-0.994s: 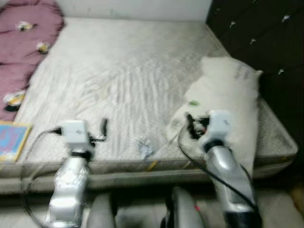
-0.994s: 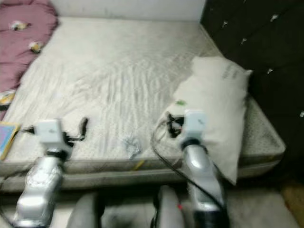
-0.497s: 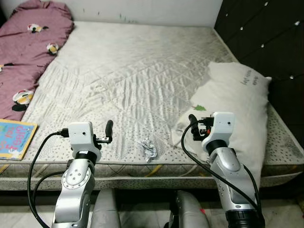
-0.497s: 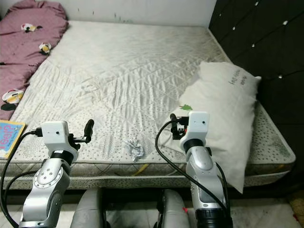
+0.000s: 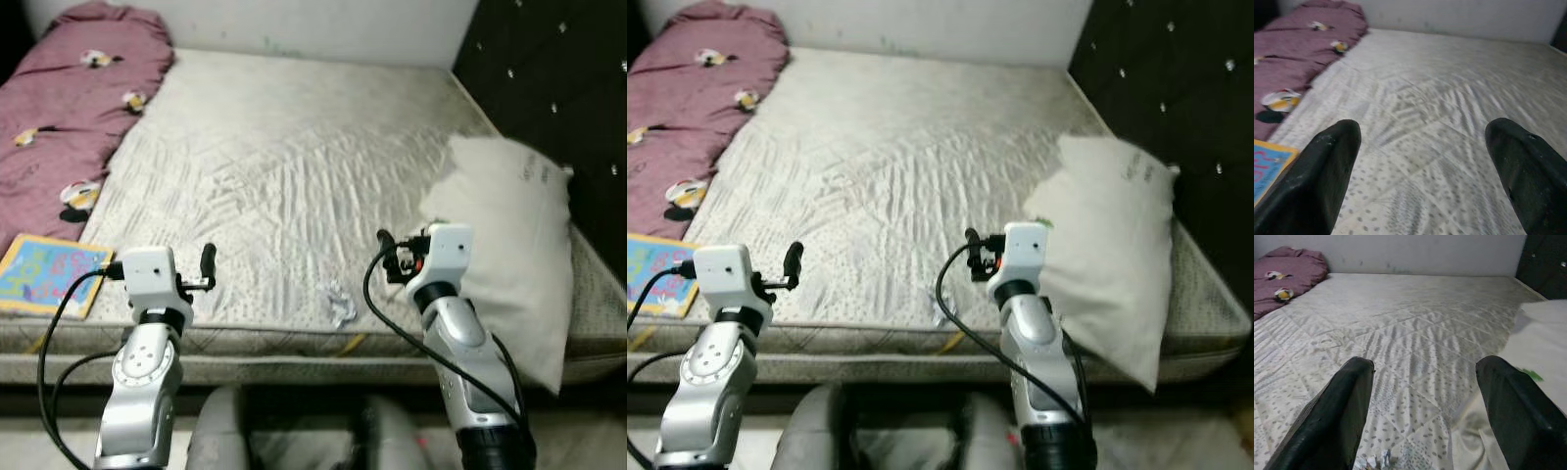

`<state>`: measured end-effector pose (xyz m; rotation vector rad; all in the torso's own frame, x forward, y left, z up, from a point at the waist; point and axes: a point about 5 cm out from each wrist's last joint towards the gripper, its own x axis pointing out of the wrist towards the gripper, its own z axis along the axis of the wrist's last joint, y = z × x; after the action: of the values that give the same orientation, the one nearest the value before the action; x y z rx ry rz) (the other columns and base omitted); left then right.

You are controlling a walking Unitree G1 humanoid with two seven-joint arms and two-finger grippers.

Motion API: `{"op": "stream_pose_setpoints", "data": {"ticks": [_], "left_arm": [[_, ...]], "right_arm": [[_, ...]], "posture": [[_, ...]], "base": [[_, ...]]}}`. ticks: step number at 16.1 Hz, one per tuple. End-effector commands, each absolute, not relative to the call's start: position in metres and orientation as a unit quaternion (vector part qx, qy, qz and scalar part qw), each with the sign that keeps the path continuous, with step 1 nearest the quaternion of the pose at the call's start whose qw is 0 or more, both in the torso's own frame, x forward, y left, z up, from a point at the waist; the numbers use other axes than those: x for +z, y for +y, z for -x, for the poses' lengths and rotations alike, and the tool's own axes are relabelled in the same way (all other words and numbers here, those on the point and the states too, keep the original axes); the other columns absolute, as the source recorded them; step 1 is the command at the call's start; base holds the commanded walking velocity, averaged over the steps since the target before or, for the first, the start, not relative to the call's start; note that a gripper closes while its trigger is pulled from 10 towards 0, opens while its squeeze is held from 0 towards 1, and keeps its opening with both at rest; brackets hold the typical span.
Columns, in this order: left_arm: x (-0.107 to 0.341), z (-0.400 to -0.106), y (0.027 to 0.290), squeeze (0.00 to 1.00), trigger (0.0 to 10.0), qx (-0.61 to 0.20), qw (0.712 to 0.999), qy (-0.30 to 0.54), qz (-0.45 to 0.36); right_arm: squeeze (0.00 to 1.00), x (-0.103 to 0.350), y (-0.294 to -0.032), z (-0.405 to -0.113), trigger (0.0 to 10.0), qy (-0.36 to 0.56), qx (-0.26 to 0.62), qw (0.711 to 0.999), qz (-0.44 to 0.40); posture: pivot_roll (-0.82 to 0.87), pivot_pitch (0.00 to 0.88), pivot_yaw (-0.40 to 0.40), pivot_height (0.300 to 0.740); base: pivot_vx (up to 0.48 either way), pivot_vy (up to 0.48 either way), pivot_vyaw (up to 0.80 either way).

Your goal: Clean up the room

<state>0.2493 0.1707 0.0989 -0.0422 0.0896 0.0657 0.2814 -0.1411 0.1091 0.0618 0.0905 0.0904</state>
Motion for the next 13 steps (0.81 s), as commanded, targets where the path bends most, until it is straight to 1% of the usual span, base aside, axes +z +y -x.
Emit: {"op": "stream_pose_setpoints", "data": {"ticks": [1, 2, 4, 8, 10, 13], "left_arm": [[0.1002, -0.2504, 0.1656, 0.0, 10.0, 0.026, 0.998, 0.043, 0.026], [0.1007, -0.2504, 0.1658, 0.0, 10.0, 0.025, 0.999, 0.039, 0.027], [0.1027, -0.2516, 0.167, 0.0, 10.0, 0.029, 0.999, 0.035, 0.01], [0.103, -0.2516, 0.1689, 0.0, 10.0, 0.04, 0.999, 0.034, 0.012], [0.1034, -0.2518, 0.1694, 0.0, 10.0, 0.038, 0.999, 0.032, 0.006], [0.1037, -0.2514, 0.1693, 0.0, 10.0, 0.039, 0.999, 0.031, 0.003]], "right_arm": [[0.0, 0.1031, -0.1477, -0.2802, 10.0, 0.06, 0.036, 0.997, -0.034], [0.0, 0.1029, -0.1476, -0.2803, 10.0, 0.061, 0.036, 0.997, -0.035], [0.0, 0.1036, -0.1466, -0.2809, 10.0, 0.058, 0.038, 0.997, -0.036], [0.0, 0.1031, -0.1457, -0.281, 10.0, 0.058, 0.04, 0.997, -0.041], [0.0, 0.1029, -0.1452, -0.2807, 10.0, 0.058, 0.04, 0.997, -0.042], [0.0, 0.1014, -0.1451, -0.2804, 10.0, 0.061, 0.041, 0.997, -0.039]], "posture": [[0.03, 0.0, -0.057, 0.618], [0.03, 0.0, -0.056, 0.618], [0.03, 0.0, -0.055, 0.618], [0.03, 0.0, -0.051, 0.613], [0.03, 0.0, -0.05, 0.583], [0.03, 0.0, -0.05, 0.553]], "base": [[0.0, 0.48, 0.0], [0.0, 0.48, 0.0], [0.0, 0.0, 0.0], [0.0, 0.0, 0.0], [0.0, 0.0, 0.0], [0.0, 0.0, 0.0]]}}
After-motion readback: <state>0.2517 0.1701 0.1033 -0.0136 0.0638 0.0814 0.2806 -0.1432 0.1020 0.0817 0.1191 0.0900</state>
